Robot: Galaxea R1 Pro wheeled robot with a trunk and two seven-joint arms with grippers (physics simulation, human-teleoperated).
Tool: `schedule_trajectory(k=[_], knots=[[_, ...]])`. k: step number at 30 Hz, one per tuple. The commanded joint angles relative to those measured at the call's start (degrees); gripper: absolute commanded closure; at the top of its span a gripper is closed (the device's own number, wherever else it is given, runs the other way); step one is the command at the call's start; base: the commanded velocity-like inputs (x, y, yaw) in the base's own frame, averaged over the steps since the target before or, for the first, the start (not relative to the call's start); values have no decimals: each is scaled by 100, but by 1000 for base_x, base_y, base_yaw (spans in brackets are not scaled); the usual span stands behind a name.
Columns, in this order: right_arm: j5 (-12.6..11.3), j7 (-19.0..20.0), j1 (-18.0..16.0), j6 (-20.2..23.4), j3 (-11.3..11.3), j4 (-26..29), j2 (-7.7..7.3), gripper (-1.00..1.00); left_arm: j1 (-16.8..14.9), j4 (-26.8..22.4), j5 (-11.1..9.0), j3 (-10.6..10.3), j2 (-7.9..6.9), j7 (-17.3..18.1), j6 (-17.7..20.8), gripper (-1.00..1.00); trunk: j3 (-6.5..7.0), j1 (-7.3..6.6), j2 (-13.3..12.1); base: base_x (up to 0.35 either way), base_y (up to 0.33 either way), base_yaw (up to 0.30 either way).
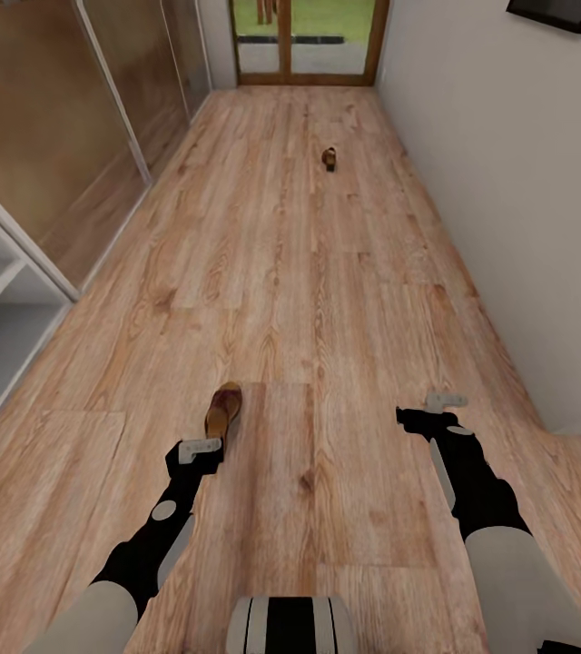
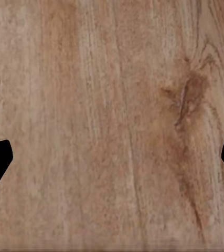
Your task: Pick up the two gym shoes and the two sandals from the corridor floor and place them onto the hallstand (shoe rack) in the corridor, making sure they are on the rack and not on the floor. Arrange them so the two gym shoes are next to each other and the two sandals are next to each other.
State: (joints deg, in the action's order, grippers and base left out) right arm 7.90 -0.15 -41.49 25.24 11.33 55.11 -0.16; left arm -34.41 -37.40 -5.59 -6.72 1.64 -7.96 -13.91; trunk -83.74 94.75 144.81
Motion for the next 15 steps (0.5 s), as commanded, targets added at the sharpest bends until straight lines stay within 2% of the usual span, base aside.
schedule_trajectory(k=[1,5,9,11,13,15], knots=[[54,7,-1,34,1,9,0,-100,-4,4,-57,-40,-5,-40,-23,-100,-36,1,3,0,0,0],[54,7,0,34,1,9,2,-100,-4,4,-57,-70,-5,-35,-24,-100,-162,12,8,0,0,0],[54,7,-2,34,-5,12,0,-100,-4,4,-57,-337,-5,-31,-24,-100,-284,22,14,0,0,0],[54,7,-1,34,-6,14,-1,-100,-4,4,-57,-375,-5,-33,-24,-100,-338,27,16,0,0,0],[54,7,0,34,-7,36,-1,-100,-4,4,-57,-409,-5,-35,-24,-100,-342,27,16,0,0,0],[54,7,-1,34,-8,386,2,-100,-4,4,-57,-432,-5,-38,-24,-100,-344,27,16,0,0,0]])
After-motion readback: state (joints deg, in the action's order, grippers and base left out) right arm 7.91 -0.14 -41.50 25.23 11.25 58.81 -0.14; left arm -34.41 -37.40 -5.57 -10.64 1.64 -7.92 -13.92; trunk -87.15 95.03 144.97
